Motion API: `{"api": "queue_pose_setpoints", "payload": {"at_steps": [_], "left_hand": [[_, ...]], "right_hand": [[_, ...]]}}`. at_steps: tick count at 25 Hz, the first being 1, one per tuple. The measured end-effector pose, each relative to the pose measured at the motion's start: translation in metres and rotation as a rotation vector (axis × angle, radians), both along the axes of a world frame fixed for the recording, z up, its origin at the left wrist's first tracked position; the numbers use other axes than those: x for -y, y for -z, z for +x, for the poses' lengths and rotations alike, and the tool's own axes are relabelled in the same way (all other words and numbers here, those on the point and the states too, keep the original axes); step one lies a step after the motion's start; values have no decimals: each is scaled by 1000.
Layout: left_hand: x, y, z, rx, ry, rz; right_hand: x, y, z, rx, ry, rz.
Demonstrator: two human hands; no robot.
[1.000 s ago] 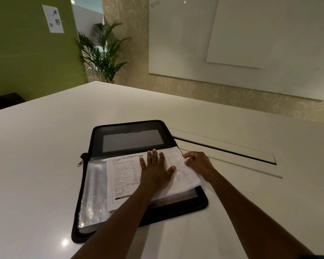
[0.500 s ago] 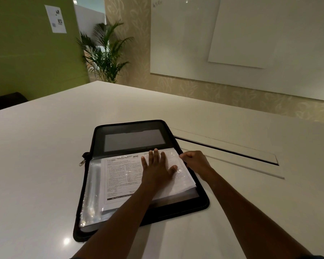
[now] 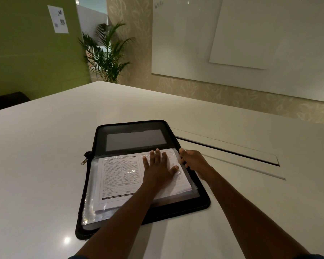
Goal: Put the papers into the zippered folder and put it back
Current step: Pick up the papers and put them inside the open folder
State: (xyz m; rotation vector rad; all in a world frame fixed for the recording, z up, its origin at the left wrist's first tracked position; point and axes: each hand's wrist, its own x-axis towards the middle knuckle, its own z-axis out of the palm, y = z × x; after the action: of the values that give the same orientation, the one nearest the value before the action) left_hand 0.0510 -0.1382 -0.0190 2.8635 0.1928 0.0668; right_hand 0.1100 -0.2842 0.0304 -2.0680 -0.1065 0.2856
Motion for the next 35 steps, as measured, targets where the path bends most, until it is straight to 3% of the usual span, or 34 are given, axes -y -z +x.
{"api": "queue_pose_setpoints", "payload": {"at_steps": [13, 24, 35], "left_hand": [[2, -3, -2, -12, 12, -32], [-26, -6, 1, 10, 112, -138], [-115, -15, -23, 269, 107, -118]], "right_hand": [[7, 1, -3, -123, -141, 104], [10, 8, -24, 61, 266, 42], [-3, 9, -55, 187, 322, -217]]}}
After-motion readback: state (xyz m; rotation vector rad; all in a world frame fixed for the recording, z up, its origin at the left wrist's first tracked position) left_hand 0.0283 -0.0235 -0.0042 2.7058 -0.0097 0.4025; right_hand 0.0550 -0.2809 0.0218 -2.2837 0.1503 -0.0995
